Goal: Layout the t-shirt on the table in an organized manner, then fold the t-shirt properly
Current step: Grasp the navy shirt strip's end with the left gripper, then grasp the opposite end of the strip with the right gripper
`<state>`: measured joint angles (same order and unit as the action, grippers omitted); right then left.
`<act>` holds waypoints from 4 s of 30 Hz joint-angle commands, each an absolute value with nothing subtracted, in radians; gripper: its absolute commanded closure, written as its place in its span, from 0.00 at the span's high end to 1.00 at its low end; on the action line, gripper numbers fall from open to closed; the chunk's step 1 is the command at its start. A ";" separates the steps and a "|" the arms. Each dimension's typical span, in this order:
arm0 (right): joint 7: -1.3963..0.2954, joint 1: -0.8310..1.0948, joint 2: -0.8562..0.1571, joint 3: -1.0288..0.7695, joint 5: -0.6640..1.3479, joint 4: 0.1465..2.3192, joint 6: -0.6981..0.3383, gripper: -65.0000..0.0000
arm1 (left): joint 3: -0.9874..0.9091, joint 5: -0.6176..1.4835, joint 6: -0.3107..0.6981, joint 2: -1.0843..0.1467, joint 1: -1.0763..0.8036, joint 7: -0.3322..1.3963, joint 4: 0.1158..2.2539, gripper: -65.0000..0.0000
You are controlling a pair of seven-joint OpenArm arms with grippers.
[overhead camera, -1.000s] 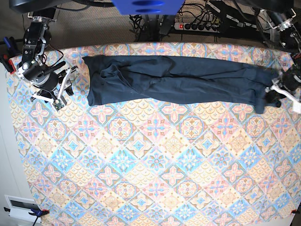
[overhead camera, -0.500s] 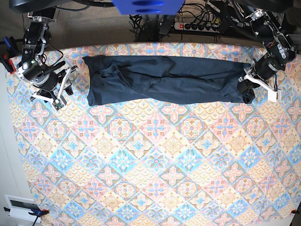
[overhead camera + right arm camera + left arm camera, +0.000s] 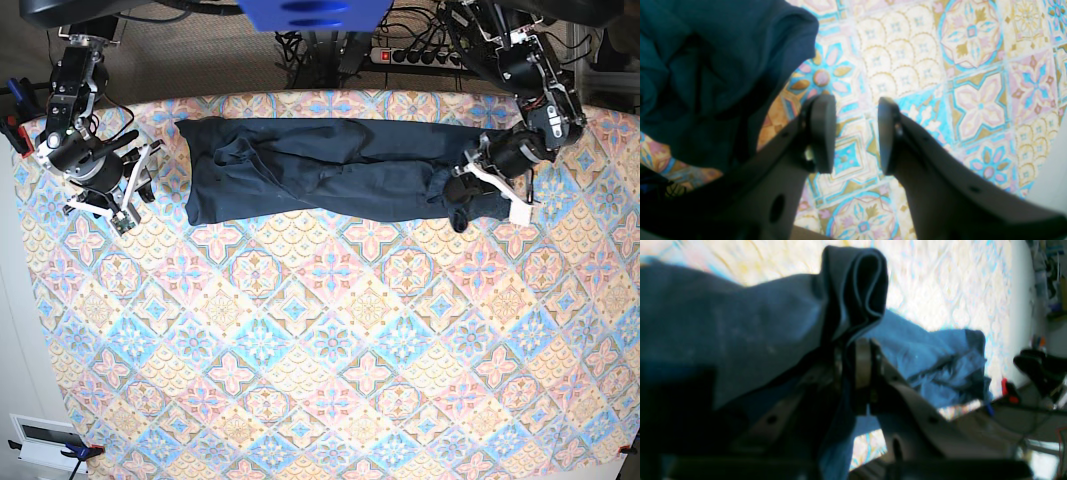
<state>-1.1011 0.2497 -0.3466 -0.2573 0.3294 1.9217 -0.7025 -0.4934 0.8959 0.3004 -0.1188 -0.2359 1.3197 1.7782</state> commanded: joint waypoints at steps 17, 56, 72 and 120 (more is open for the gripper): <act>-1.082 0.242 -0.361 -0.266 0.340 1.940 -0.698 0.32 | -0.506 1.124 0.312 -0.136 -0.254 1.316 1.919 0.50; -1.087 0.246 -0.360 -0.303 0.340 1.939 -0.698 0.32 | -0.447 1.204 0.311 -0.305 -0.206 1.277 1.741 0.38; -1.202 0.240 -0.360 -0.295 0.588 1.919 -0.698 0.32 | -0.426 0.854 0.311 -0.231 -0.189 1.274 1.736 0.38; -1.245 0.119 -0.254 -0.064 0.903 1.484 -0.698 0.52 | -0.429 0.857 0.311 -0.236 -0.194 1.274 1.736 0.38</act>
